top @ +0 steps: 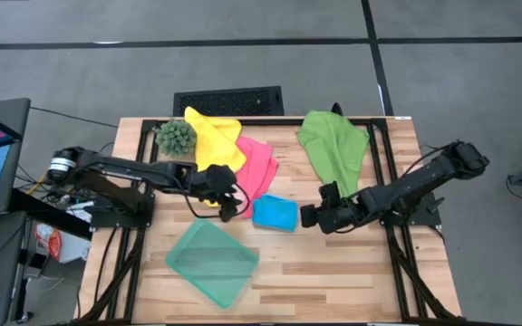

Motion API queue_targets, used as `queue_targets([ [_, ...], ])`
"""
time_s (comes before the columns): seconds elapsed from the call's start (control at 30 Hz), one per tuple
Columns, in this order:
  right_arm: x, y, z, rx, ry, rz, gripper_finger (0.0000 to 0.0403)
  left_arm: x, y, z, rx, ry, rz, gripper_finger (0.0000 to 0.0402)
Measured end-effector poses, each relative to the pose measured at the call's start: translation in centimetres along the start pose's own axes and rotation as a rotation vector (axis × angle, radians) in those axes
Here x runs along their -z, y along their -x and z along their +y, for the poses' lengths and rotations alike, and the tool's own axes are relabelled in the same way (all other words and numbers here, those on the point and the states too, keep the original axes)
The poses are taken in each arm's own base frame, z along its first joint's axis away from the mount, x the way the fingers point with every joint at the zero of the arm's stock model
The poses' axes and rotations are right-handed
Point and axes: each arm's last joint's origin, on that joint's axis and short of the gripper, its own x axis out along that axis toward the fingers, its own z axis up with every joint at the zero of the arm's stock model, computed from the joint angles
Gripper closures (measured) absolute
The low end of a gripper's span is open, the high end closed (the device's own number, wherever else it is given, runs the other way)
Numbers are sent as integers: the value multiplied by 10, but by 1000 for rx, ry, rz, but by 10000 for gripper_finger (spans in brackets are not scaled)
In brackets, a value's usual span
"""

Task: Fold microfiber towels
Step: Put the folded blue microfiber towel into the bin

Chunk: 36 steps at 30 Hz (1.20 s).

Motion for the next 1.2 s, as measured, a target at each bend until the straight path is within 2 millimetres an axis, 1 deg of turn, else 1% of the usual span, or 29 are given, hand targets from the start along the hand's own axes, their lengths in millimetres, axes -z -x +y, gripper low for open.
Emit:
queue_targets([
  [0.1,5,-8,-5,70,-42,31,137,2,12,0,3,37,0,175],
  [0.17,10,-18,-3,81,-69,64,137,5,23,2,-7,39,7,171],
  [0.23,16,-27,-9,123,-73,82,137,5,31,1,-4,56,-24,170],
  [0.33,21,-42,-3,45,-127,92,137,7,42,5,-36,65,-36,170],
  [0.43,21,-58,-2,24,-152,81,137,9,50,8,-56,75,-45,170],
  [0.53,22,-72,-8,82,-144,69,137,10,54,10,-68,78,-47,170],
  [0.6,23,-85,-8,83,-158,66,137,13,56,13,-93,74,-27,170],
  [0.63,22,-87,-8,86,-158,63,137,12,57,12,-87,77,-36,170],
  [0.8,16,-109,3,-13,-157,70,138,12,56,12,-93,77,-30,170],
  [0.87,14,-117,7,-16,-159,73,145,14,55,13,-102,73,-11,170],
  [0.97,12,-120,7,-14,-169,92,175,14,56,13,-102,75,-13,170],
  [1.03,12,-122,7,-8,-169,92,210,15,57,14,-109,72,-2,170],
  [1.1,11,-120,6,-6,-170,100,257,16,57,15,-113,76,2,170],
  [1.2,10,-119,6,-9,-157,99,341,18,57,16,-132,72,29,170],
])
